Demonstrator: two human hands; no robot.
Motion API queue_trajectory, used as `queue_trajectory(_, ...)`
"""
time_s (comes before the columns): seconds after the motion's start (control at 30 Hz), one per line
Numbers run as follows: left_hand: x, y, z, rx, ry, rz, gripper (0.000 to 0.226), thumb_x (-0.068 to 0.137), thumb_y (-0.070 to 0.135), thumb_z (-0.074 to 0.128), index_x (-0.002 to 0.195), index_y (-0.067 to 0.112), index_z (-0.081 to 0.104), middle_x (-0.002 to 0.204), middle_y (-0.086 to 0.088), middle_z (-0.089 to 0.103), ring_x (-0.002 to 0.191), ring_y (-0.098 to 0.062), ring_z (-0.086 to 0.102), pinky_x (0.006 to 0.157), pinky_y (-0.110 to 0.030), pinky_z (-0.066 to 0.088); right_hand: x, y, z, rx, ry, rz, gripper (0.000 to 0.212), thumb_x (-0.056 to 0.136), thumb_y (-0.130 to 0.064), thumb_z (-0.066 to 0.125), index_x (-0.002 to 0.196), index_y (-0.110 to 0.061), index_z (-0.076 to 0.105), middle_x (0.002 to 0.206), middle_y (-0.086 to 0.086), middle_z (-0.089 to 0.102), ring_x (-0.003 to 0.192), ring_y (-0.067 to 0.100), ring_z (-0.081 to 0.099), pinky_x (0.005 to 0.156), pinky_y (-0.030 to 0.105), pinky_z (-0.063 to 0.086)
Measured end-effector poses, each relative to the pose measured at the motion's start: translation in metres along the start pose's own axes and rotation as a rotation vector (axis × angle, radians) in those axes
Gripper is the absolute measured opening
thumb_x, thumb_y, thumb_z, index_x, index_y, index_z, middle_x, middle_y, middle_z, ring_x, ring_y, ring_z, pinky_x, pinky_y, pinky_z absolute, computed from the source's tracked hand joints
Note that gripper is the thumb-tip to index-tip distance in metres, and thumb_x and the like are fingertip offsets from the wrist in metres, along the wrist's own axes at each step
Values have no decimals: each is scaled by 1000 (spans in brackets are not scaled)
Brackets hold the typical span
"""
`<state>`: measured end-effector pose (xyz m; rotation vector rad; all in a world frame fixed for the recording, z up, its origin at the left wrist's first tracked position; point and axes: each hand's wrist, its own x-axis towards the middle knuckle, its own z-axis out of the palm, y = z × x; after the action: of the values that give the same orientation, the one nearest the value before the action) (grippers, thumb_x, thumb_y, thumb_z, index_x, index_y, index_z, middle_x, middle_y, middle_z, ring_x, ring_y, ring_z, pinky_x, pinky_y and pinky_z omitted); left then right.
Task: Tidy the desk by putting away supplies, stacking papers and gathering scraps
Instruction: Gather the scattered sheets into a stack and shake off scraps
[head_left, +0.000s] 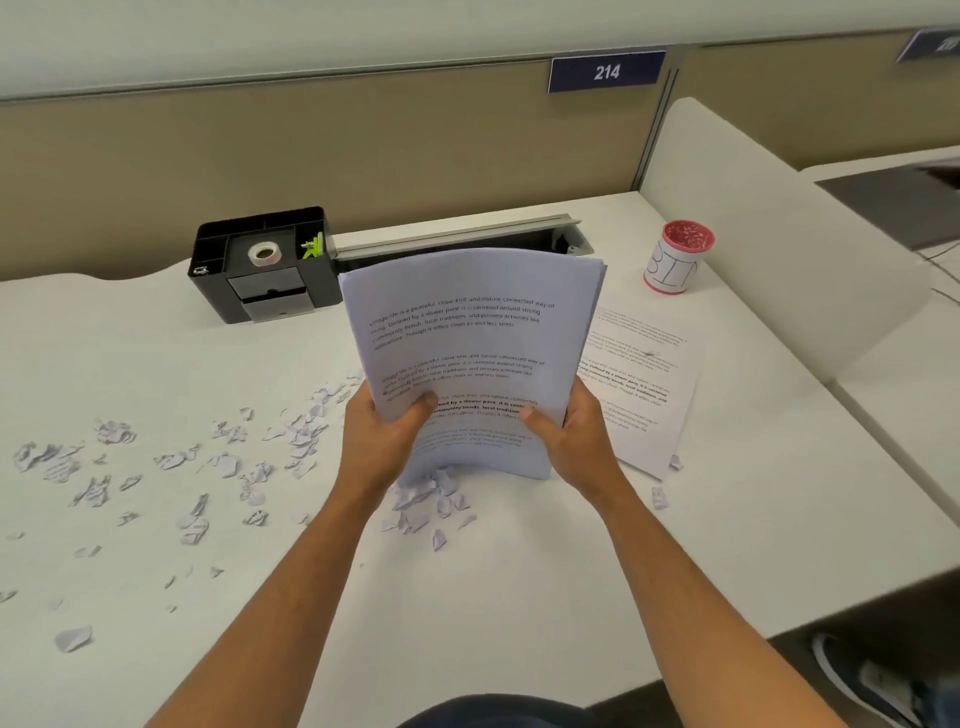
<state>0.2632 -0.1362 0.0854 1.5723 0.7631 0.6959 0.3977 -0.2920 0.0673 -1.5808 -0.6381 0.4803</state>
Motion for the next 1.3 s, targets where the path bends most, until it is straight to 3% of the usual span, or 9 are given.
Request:
queue_trajectory(0.13,2,0,-1,1,7,24,27,86,14,71,105,32,65,99,18,71,90,-3,68,74,-25,55,-3,2,-12,-57,-12,-26,39,93,-19,65,117,-42,45,117,-6,64,105,9,63,85,23,55)
queue_trajectory(0.23,5,4,-2,-20,22,43,27,88,10,68,110,25,63,102,15,69,88,-5,68,68,-19,55,-4,14,-30,-176,164,-43,33,90,-21,68,116,-33,51,99,-8,68,92,7,64,81,18,51)
queue_trajectory(0.33,11,7,-8,-65,38,40,29,88,8,68,114,17,61,105,9,69,92,-10,69,70,-23,57,-1,35,-56,-385,386,44,30,88,-20,70,114,-24,56,97,-3,66,94,14,62,82,25,48)
queue_trajectory(0.5,16,9,-18,-132,68,34,32,87,4,67,117,12,60,107,5,69,93,-13,68,72,-27,56,15,61,-105,-667,635,380,41,86,-29,68,122,-14,54,122,11,60,116,31,52,93,41,46)
queue_trajectory(0.7,17,9,-27,-174,94,3,33,87,3,68,111,24,61,107,10,70,94,-11,69,75,-29,56,43,55,-124,-745,562,654,74,79,-52,72,127,-4,43,129,21,53,122,40,47,97,50,44)
queue_trajectory(0.93,15,6,-31,-180,115,-14,34,87,3,67,115,21,60,108,10,70,95,-12,69,75,-30,55,56,58,-121,-731,515,720,99,73,-33,83,144,-2,21,135,23,50,122,43,50,98,52,46)
queue_trajectory(1.07,13,4,-35,-163,123,-25,33,86,4,68,114,22,62,108,8,71,97,-15,69,79,-35,55,48,56,-126,-554,600,650,56,77,-19,80,121,-4,49,122,16,61,108,37,60,84,41,53)
queue_trajectory(1.13,12,3,-36,-157,123,-31,33,86,4,69,108,27,63,105,9,72,95,-13,69,80,-37,55,43,53,-131,-458,620,563,36,79,-13,76,111,-9,60,116,11,67,104,33,63,85,39,53)
queue_trajectory(1.3,11,3,-37,-150,125,-40,33,86,3,68,111,24,61,106,8,71,98,-16,69,83,-40,56,32,30,-144,-256,535,377,30,81,-2,69,103,-22,65,99,1,71,97,24,68,89,42,55)
